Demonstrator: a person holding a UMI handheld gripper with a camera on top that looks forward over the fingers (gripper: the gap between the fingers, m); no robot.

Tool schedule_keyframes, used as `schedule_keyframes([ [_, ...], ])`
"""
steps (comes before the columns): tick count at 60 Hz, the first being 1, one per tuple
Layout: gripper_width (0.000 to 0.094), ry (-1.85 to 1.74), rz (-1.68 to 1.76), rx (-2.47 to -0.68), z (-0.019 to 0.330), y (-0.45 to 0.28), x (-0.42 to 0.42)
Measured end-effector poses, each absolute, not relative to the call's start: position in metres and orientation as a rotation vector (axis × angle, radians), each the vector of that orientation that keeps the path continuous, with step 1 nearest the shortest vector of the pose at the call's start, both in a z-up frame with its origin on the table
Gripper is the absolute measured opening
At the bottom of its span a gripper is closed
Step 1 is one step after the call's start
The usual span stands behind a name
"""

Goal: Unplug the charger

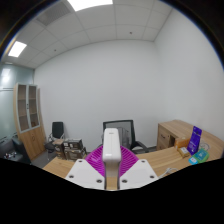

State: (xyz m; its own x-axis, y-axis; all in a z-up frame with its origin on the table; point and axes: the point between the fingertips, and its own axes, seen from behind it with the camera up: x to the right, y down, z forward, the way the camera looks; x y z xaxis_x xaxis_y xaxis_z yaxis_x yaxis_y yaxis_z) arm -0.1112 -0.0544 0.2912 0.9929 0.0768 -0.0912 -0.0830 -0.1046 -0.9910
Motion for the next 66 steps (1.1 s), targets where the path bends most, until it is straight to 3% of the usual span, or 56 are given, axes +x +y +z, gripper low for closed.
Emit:
schedule_keyframes([
  [5,0.0135,0.066,0.116,-1.726,0.263,-0.054,-0.058],
  [14,0.0136,0.179,0.083,-1.898,0.166,-0.058,0.029],
  [24,0.0143,0.317,0.163,-2.051,0.073,-0.069,0.076],
  [31,0.0184,0.345,0.225,-2.132,0.032,-0.078,0.09],
  [37,0.0253,0.359,0.218,-2.135,0.028,-0.084,0.103],
  [43,0.049,0.357,0.127,-2.138,0.034,-0.089,0.127],
  [49,0.0652,0.36,0.055,-2.171,0.03,-0.099,0.148],
  [55,0.0675,0.31,-0.015,-2.148,0.046,-0.105,0.161],
  [66,0.068,0.153,-0.158,-2.083,0.112,-0.125,0.15],
])
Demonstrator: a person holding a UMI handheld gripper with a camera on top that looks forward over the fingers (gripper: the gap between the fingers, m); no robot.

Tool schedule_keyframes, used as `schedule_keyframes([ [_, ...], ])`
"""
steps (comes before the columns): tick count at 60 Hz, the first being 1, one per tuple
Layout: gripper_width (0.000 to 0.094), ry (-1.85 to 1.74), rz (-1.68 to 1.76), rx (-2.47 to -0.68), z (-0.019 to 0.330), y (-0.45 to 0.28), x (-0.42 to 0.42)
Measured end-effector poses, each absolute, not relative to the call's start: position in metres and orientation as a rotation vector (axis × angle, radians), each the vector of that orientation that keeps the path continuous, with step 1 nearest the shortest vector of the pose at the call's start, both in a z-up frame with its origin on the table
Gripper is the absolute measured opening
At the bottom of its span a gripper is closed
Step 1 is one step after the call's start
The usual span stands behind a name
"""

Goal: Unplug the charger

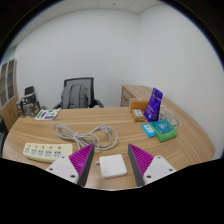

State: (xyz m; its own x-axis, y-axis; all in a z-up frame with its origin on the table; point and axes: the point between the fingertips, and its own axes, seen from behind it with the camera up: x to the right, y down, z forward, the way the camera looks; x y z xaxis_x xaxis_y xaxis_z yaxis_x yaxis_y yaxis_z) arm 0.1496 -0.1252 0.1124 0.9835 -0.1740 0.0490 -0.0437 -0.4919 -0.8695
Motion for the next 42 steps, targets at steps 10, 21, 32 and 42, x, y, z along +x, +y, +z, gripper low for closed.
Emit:
schedule_keyframes([
  [10,0.0686,0.109,-0.236,-2.054,0.171,-0.173,0.114],
  [21,0.0685,0.14,-0.25,-2.051,0.212,-0.245,0.068],
  [32,0.0684,0.165,-0.286,-2.049,0.226,-0.301,0.042],
  [42,0.0684,0.161,-0.302,-2.053,0.232,-0.328,0.028],
])
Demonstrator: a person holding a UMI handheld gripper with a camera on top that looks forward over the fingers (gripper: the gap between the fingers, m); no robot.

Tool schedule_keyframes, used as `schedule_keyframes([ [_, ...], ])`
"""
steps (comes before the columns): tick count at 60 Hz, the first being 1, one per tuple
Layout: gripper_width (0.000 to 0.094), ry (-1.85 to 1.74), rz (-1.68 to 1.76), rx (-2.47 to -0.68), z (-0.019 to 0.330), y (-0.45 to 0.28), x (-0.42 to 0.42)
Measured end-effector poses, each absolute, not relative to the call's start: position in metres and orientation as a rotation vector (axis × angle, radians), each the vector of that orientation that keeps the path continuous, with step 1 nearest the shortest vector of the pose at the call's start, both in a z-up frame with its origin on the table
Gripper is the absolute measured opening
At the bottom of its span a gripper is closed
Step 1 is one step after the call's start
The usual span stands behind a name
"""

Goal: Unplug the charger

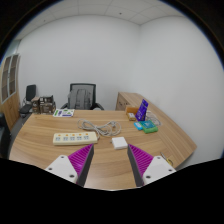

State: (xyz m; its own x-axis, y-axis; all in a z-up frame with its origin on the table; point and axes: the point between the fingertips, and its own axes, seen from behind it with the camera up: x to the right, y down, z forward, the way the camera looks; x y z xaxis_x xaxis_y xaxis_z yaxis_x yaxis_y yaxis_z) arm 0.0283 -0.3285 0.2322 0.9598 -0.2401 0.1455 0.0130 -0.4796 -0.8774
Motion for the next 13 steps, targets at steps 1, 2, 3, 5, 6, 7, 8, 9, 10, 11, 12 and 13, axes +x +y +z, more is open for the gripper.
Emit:
schedule_keyframes([
  [1,0.0683,0.162,-0.301,-2.054,0.233,-0.33,0.0275],
  [2,0.0683,0.163,-0.298,-2.055,0.2337,-0.3314,0.0266],
  [3,0.0684,0.164,-0.296,-2.057,0.2342,-0.3325,0.026],
  [5,0.0684,0.165,-0.299,-2.057,0.2356,-0.3346,0.0252],
  [6,0.0684,0.164,-0.301,-2.055,0.2366,-0.3352,0.0255],
  [7,0.0684,0.163,-0.304,-2.052,0.2378,-0.3357,0.0251],
  [8,0.0683,0.161,-0.305,-2.051,0.2389,-0.336,0.0249],
  [9,0.0681,0.157,-0.307,-2.051,0.2394,-0.3365,0.0244],
  [10,0.0682,0.153,-0.308,-2.052,0.2399,-0.3368,0.0239],
  [11,0.0682,0.149,-0.309,-2.054,0.2401,-0.337,0.0229],
  [12,0.0681,0.147,-0.311,-2.054,0.2391,-0.3361,0.0199],
  [13,0.0682,0.143,-0.311,-2.056,0.2389,-0.3361,0.0192],
])
